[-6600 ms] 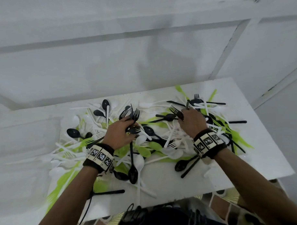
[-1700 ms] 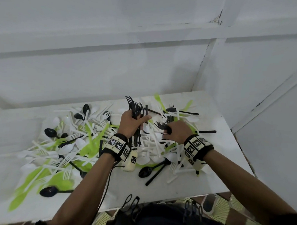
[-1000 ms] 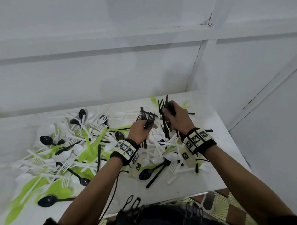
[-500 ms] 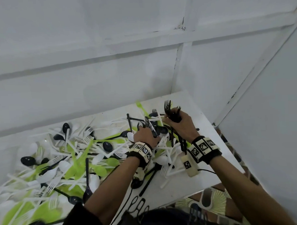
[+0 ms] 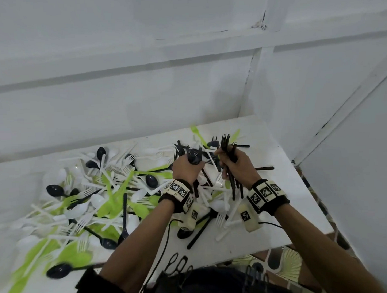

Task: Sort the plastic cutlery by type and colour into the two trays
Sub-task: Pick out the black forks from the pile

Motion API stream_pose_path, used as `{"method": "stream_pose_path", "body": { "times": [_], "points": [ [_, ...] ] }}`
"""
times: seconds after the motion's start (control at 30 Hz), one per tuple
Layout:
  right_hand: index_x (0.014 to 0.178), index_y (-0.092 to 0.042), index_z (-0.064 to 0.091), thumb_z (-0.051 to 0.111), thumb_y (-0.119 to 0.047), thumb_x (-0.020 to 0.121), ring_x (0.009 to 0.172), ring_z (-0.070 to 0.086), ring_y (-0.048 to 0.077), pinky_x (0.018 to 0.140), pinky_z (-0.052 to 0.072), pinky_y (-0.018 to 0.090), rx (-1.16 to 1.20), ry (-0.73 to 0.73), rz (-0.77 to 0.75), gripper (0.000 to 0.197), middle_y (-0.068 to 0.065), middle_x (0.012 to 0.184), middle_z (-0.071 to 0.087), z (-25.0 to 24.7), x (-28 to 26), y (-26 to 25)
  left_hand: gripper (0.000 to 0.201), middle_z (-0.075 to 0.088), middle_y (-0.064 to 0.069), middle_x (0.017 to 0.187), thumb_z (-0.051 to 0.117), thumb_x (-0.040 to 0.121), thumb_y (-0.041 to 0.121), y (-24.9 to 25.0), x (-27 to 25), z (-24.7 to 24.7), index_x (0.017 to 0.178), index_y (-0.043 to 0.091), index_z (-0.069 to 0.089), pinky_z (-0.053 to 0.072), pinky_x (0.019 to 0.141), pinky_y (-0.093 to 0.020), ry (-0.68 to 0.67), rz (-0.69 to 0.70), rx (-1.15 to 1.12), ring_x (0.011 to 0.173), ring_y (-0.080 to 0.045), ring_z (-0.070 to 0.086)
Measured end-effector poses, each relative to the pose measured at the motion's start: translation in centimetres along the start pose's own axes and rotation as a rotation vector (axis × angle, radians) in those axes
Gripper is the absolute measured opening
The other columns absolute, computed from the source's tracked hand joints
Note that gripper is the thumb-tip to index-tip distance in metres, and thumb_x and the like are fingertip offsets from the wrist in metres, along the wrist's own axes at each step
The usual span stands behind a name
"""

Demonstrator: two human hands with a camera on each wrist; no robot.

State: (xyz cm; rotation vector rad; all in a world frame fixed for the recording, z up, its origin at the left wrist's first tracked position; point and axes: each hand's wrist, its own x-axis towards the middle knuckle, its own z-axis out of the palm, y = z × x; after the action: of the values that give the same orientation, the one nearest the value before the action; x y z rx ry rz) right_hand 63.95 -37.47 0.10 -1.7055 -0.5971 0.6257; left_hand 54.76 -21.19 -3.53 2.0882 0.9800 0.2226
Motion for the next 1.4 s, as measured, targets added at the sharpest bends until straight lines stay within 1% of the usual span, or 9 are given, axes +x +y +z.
{"method": "stream_pose_path", "body": {
  "times": [0.1, 0.3, 0.4, 0.53, 0.73, 0.87, 1.0, 1.23, 1.4],
  "points": [
    [0.104, -0.019, 0.066, 0.051, -0.019, 0.106, 0.047, 0.06, 0.023, 0.046, 0.046, 0.028, -0.059, -0.028, -0.01, 0.015, 0.001, 0.077, 0.059, 0.7, 0.5, 0.2, 0.024, 0.066, -0.004, 0.075, 0.077, 0.083, 0.026, -0.9, 0.0, -1.3, 0.075, 0.01, 0.062, 0.04, 0.068, -0.028, 0.044, 0.022, -0.154, 0.074, -0.021, 0.06],
    [0.098, -0.022, 0.07, 0.053, -0.017, 0.1, 0.045, 0.056, 0.016, 0.049, 0.047, 0.026, -0.351, -0.056, 0.055, 0.018, 0.007, 0.077, 0.064, 1.8, 1.6, 1.0, 0.034, 0.053, 0.012, 0.062, 0.083, 0.085, 0.025, -1.2, -0.6, -4.1, 0.067, 0.024, 0.054, 0.037, 0.058, -0.012, 0.055, 0.152, -0.394, 0.055, 0.002, 0.048],
    [0.097, -0.02, 0.075, 0.059, -0.016, 0.094, 0.061, 0.058, 0.007, 0.065, 0.045, 0.021, -0.613, -0.173, 0.024, 0.017, -0.001, 0.079, 0.068, 2.1, 1.7, 1.3, 0.03, 0.057, 0.007, 0.067, 0.086, 0.081, 0.032, -1.7, -0.4, -5.5, 0.072, 0.021, 0.06, 0.045, 0.065, -0.02, 0.043, 0.141, -0.521, 0.064, -0.007, 0.052],
    [0.098, -0.015, 0.077, 0.065, -0.012, 0.09, 0.087, 0.065, 0.018, 0.073, 0.041, 0.024, -0.778, -0.249, -0.061, 0.015, 0.002, 0.095, 0.075, 2.4, 1.4, 1.8, 0.049, 0.051, 0.0, 0.067, 0.087, 0.078, 0.041, -2.6, -0.4, -6.6, 0.076, 0.004, 0.056, 0.046, 0.068, -0.035, 0.059, 0.143, -0.597, 0.067, -0.018, 0.05],
    [0.087, -0.003, 0.07, 0.062, -0.022, 0.099, 0.076, 0.061, 0.025, 0.062, 0.029, 0.027, -0.951, -0.252, -0.118, 0.024, 0.014, 0.081, 0.07, 3.8, 1.2, 2.8, 0.025, 0.07, -0.011, 0.076, 0.079, 0.088, 0.011, -3.6, -1.5, -7.3, 0.093, -0.007, 0.062, 0.058, 0.072, -0.043, -0.056, 0.176, -0.709, 0.062, -0.033, 0.068],
    [0.074, -0.017, 0.05, 0.06, -0.027, 0.098, 0.081, 0.063, 0.033, 0.064, 0.036, 0.032, -1.042, -0.242, -0.061, 0.028, 0.012, 0.077, 0.061, 4.2, 1.5, 3.6, 0.018, 0.069, -0.012, 0.077, 0.075, 0.089, 0.003, -3.8, -2.2, -7.5, 0.096, -0.009, 0.063, 0.055, 0.065, -0.029, -0.057, 0.177, -0.733, 0.055, -0.028, 0.067],
    [0.059, -0.024, 0.032, 0.067, -0.055, 0.087, 0.063, 0.049, 0.024, 0.058, 0.036, 0.032, -1.038, -0.185, -0.078, 0.055, 0.003, 0.062, 0.045, 4.3, 1.5, 4.1, 0.014, 0.069, -0.027, 0.092, 0.072, 0.091, 0.0, -3.9, -2.5, -7.6, 0.102, -0.007, 0.067, 0.057, 0.066, -0.032, -0.053, 0.182, -0.754, 0.057, -0.029, 0.069],
    [0.059, -0.019, 0.037, 0.061, -0.079, 0.079, 0.066, 0.055, 0.025, 0.055, 0.039, 0.033, -1.127, -0.209, 0.06, 0.068, 0.004, 0.064, 0.046, 5.0, 1.4, 3.9, 0.008, 0.066, -0.029, 0.096, 0.065, 0.097, 0.004, -3.9, -2.4, -7.4, 0.101, -0.003, 0.065, 0.055, 0.073, -0.055, -0.094, 0.209, -0.755, 0.059, -0.037, 0.066],
    [0.068, -0.016, 0.054, 0.063, -0.071, 0.083, 0.078, 0.065, 0.026, 0.061, 0.046, 0.032, -1.058, -0.138, 0.108, 0.058, 0.003, 0.072, 0.059, 4.4, 1.7, 4.0, 0.008, 0.072, -0.019, 0.1, 0.059, 0.1, 0.003, -3.9, -2.7, -7.0, 0.103, -0.002, 0.065, 0.057, 0.077, -0.057, -0.137, 0.215, -0.761, 0.065, -0.043, 0.07]
  ]
}}
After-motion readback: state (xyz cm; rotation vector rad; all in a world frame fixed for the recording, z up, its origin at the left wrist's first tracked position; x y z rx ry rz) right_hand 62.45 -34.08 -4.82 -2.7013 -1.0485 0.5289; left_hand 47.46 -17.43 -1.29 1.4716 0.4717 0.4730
